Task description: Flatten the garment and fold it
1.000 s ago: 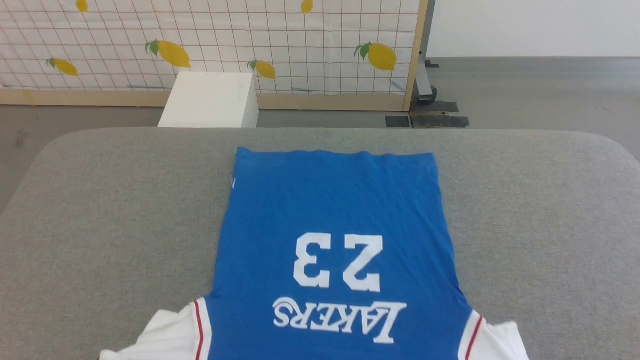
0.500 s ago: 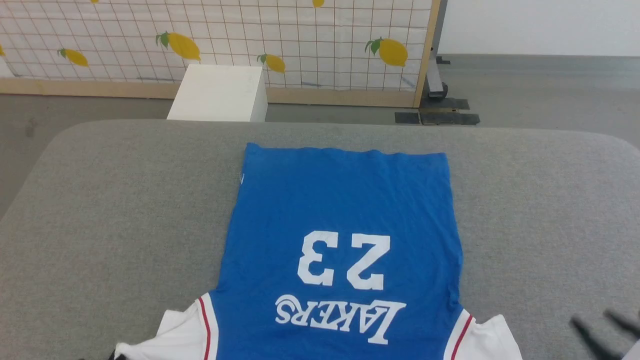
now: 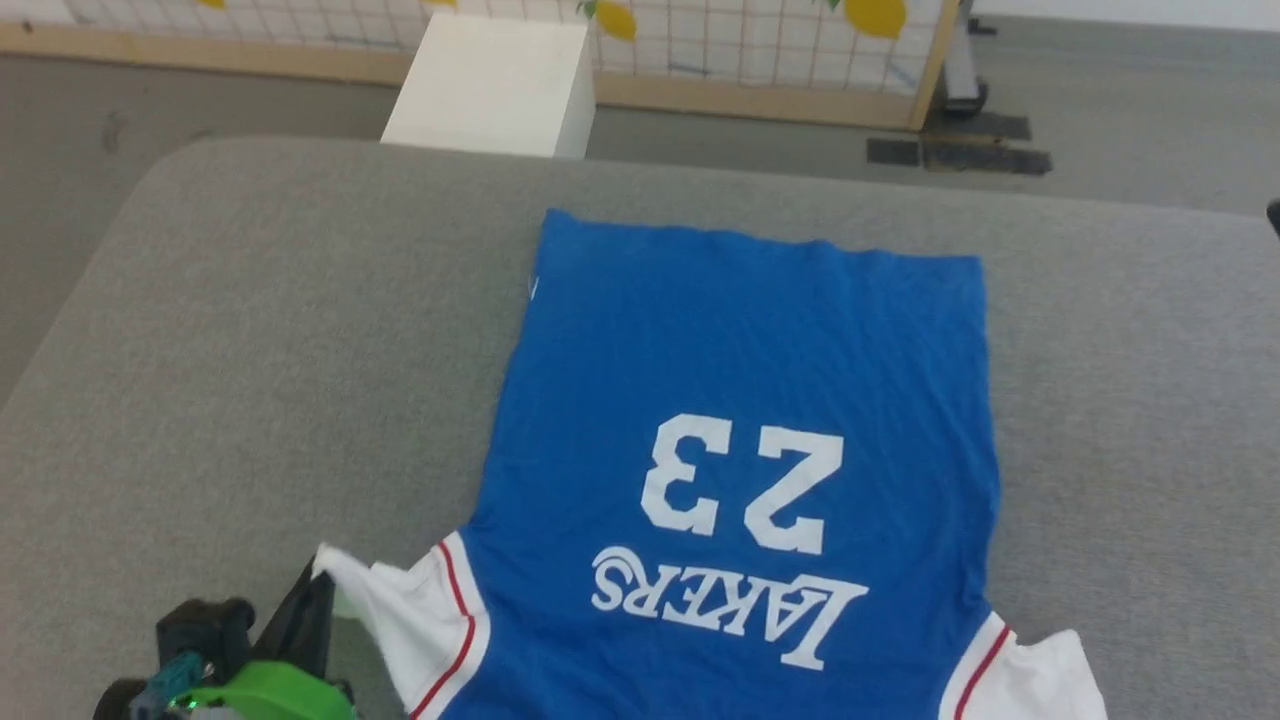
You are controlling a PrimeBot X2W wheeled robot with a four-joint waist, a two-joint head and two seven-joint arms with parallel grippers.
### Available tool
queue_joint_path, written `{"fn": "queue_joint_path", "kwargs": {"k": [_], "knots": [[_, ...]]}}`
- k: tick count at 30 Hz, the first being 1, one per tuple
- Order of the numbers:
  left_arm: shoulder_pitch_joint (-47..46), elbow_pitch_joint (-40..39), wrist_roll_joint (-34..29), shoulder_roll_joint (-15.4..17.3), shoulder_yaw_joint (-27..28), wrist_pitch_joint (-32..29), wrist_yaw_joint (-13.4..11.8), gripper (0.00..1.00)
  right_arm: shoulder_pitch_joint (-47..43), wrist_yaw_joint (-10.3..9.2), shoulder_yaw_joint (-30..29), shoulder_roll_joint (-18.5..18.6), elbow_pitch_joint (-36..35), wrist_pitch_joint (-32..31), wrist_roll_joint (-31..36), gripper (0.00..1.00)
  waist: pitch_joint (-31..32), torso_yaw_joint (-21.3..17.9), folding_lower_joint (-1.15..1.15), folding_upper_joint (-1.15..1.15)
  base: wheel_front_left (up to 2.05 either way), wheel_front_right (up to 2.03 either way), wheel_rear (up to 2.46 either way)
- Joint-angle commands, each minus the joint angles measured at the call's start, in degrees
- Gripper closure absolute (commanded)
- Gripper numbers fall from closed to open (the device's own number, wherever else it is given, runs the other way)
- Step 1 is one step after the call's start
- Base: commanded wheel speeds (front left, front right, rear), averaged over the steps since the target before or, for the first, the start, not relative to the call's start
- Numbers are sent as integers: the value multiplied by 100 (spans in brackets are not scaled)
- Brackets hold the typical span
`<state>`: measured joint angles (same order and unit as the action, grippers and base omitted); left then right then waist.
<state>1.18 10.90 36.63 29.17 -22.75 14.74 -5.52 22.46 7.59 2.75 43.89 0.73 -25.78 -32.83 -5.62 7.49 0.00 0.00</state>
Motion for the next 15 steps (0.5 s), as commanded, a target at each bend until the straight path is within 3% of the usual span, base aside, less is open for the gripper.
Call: {"fn": "queue_joint_path", "kwargs": {"k": [1, 5, 12, 15], "knots": [[-169, -50, -99, -58, 1, 26, 37, 100, 333, -10, 165, 22, 129, -220, -91, 0, -508, 423, 0, 0, 0, 0, 0], [-423, -222, -262, -232, -33, 26, 91, 100, 1385, -10, 750, 75, 535, -1090, -324, 0, -942, 707, 0, 0, 0, 0, 0], [-900, -486, -610, -668, -159, 26, 249, 100, 2610, -10, 2003, 670, 1034, -3011, -731, 0, -1727, 1311, 0, 0, 0, 0, 0], [-1052, -569, -725, -868, -143, 26, 319, 100, 2957, -10, 2200, 800, 1298, -3440, -798, 0, -1999, 1511, 0, 0, 0, 0, 0]]}}
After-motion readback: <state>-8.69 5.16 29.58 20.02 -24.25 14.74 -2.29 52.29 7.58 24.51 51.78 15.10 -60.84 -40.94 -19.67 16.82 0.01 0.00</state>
